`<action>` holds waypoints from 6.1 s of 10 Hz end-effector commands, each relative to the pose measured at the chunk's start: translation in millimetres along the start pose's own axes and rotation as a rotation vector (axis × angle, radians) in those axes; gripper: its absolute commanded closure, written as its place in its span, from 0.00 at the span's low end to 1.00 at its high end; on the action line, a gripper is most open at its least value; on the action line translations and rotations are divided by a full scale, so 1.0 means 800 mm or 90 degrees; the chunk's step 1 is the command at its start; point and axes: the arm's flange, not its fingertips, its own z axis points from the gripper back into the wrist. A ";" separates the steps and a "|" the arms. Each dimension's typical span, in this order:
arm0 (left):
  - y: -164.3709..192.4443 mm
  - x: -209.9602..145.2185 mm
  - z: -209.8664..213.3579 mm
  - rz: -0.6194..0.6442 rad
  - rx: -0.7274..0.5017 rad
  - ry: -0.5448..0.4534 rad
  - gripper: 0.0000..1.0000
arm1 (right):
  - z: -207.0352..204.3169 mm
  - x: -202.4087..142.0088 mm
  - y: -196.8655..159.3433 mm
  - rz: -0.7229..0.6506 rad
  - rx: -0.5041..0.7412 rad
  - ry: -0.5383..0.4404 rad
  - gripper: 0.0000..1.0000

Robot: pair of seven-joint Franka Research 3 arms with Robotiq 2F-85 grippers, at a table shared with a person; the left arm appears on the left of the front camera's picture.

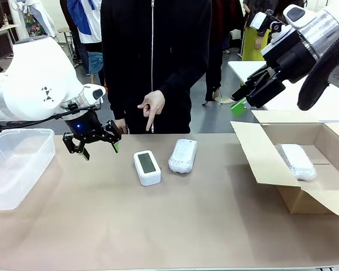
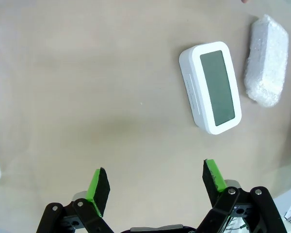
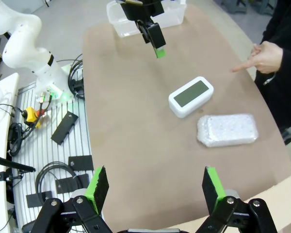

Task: Separate and place wrapped and unwrapped clocks.
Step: Pick up the Digital clock indicated by the person, then if the picked Digital clock is wrapped, place it in the Package Box ; if not, place it in the Organizing box.

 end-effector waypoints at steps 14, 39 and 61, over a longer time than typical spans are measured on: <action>-0.160 0.041 -0.128 0.119 0.074 0.000 0.00 | 0.001 -0.001 -0.001 0.009 0.006 0.000 0.00; -0.159 0.052 -0.185 0.128 0.118 0.007 0.39 | 0.001 -0.001 -0.001 0.009 0.006 0.000 0.00; -0.172 0.010 0.180 -0.026 0.009 0.007 0.39 | 0.001 -0.001 -0.001 0.009 0.006 0.000 0.00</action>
